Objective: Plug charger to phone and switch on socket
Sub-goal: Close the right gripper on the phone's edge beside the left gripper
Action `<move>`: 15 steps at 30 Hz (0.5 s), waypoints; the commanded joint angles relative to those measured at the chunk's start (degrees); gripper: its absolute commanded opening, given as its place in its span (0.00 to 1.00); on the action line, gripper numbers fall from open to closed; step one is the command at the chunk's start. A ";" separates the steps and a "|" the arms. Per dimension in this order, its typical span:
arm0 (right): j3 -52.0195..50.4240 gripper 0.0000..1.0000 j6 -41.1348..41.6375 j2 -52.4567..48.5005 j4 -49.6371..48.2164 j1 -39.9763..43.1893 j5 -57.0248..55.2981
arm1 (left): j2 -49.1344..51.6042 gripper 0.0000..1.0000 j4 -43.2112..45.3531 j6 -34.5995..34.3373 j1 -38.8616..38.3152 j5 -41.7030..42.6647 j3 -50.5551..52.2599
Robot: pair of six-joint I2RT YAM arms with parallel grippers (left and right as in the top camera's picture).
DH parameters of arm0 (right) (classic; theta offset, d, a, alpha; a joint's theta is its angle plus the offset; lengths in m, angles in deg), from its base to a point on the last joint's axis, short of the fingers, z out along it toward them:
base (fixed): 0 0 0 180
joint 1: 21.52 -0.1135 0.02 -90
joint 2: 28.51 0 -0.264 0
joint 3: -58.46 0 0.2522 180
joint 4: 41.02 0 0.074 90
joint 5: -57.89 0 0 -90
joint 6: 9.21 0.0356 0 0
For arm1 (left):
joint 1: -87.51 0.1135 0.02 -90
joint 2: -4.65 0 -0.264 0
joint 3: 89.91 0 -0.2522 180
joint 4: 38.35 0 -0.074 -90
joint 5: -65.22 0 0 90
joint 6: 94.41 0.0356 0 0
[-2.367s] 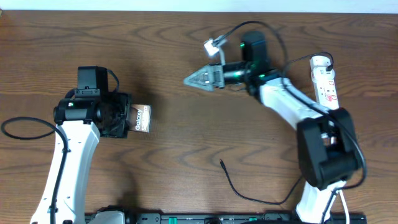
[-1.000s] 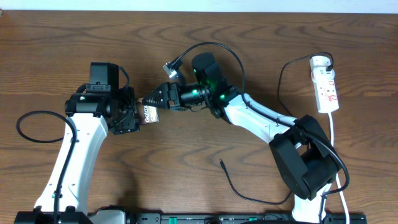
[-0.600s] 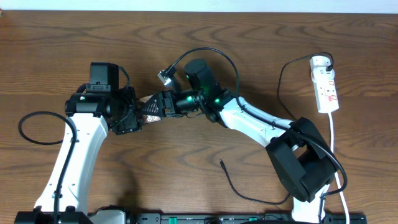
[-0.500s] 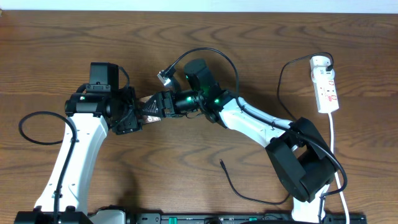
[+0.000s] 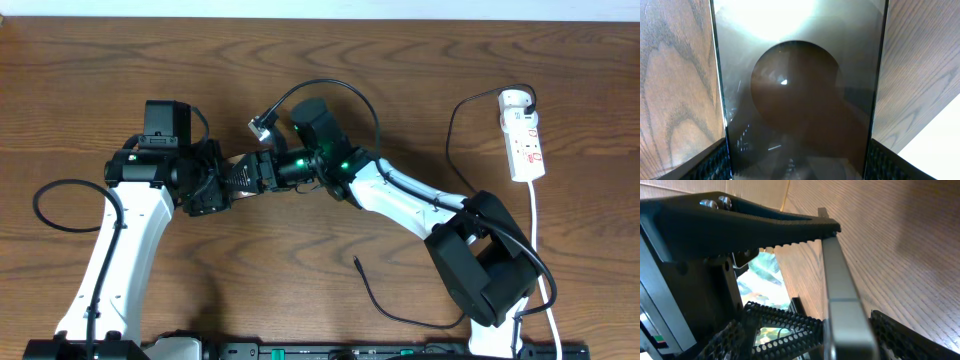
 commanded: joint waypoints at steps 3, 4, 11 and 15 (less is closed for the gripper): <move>0.50 0.78 -1.25 0.11 0.02 -0.76 -1.16 | 0.00 0.07 -0.11 -0.87 -0.09 1.05 -0.74; 0.50 0.77 -1.25 0.11 0.02 -0.76 -1.33 | 0.00 0.07 -0.11 -0.90 -0.09 1.29 -0.74; 0.50 0.73 -1.25 0.11 0.02 -0.94 -3.04 | 0.00 0.07 -0.11 -0.94 -0.09 2.21 -0.74; 0.50 0.73 -1.29 0.11 0.00 -1.14 -4.63 | 0.00 0.07 -0.11 -0.94 -0.09 2.21 -0.74</move>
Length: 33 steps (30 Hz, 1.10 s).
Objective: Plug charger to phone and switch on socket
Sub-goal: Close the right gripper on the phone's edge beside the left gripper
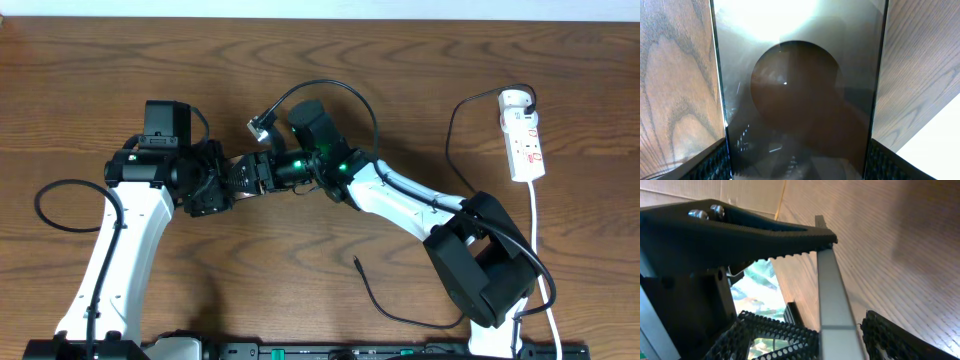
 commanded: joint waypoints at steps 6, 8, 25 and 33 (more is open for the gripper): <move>0.50 0.70 -1.95 0.11 0.02 -0.83 -3.02 | 0.00 0.07 -0.07 -0.94 -0.09 0.85 -0.74; 0.50 0.68 -1.95 0.11 0.02 -0.83 -3.17 | 0.00 0.07 -0.22 -0.94 -0.09 0.87 -0.74; 0.50 0.49 -2.36 0.11 0.04 -1.77 -4.07 | 0.00 0.07 -0.37 -0.94 -0.09 1.05 -0.74; 0.50 0.41 -2.36 0.11 0.02 -1.79 -4.07 | 0.00 0.07 -0.37 -0.92 -0.09 1.07 -0.74</move>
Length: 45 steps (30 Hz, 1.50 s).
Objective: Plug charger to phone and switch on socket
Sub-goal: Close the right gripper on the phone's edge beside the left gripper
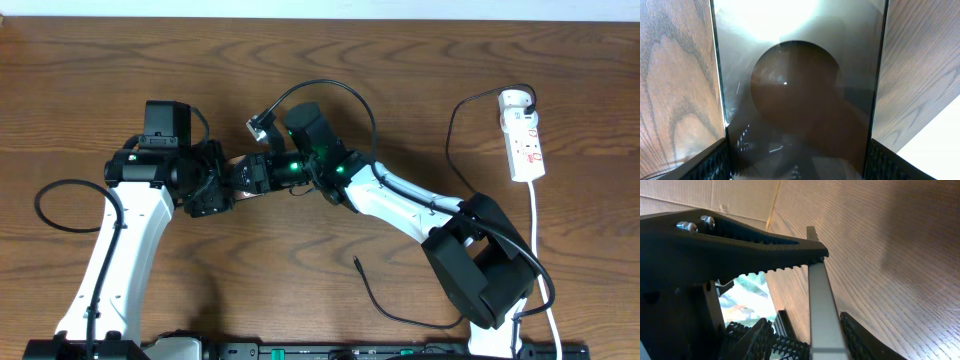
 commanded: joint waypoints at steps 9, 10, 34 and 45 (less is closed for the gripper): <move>0.50 0.28 -0.85 0.11 0.02 -0.98 -0.02 | 0.00 0.07 -0.13 -0.90 -0.09 0.94 -0.74; 0.50 0.28 -0.85 0.11 0.02 -0.98 -0.02 | 0.00 0.07 -0.13 -0.92 -0.09 0.94 -0.74; 0.50 0.01 -0.83 0.11 0.26 -1.01 -0.02 | 0.00 0.07 -0.13 -0.90 -0.09 0.94 -0.74; 0.50 0.01 -0.83 0.11 0.24 -0.94 -0.02 | 0.00 0.63 -0.11 0.26 -0.09 0.92 -0.74</move>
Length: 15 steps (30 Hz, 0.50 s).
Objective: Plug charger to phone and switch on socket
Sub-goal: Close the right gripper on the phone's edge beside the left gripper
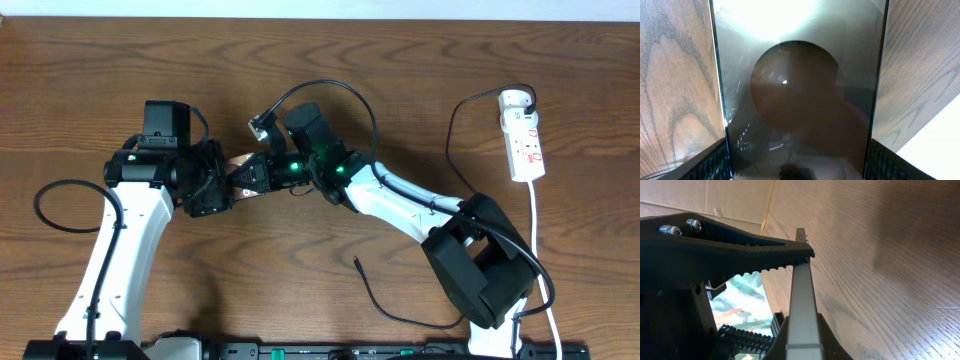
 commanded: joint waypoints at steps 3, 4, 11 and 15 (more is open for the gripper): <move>0.50 0.01 -0.81 0.11 -0.55 -0.94 1.40 | 0.00 0.89 -0.11 1.20 -0.09 0.92 -0.74; 0.50 0.01 -0.81 0.11 -0.55 -0.92 1.40 | 0.00 0.89 -0.13 1.68 -0.09 0.92 -0.74; 0.50 0.01 -0.79 0.11 -0.55 -0.83 1.38 | 0.00 0.91 0.07 3.89 -0.09 1.62 -0.74; 0.50 0.01 -0.79 0.11 -0.52 0.00 1.40 | -0.02 0.91 0.37 5.11 -0.04 3.96 -0.74</move>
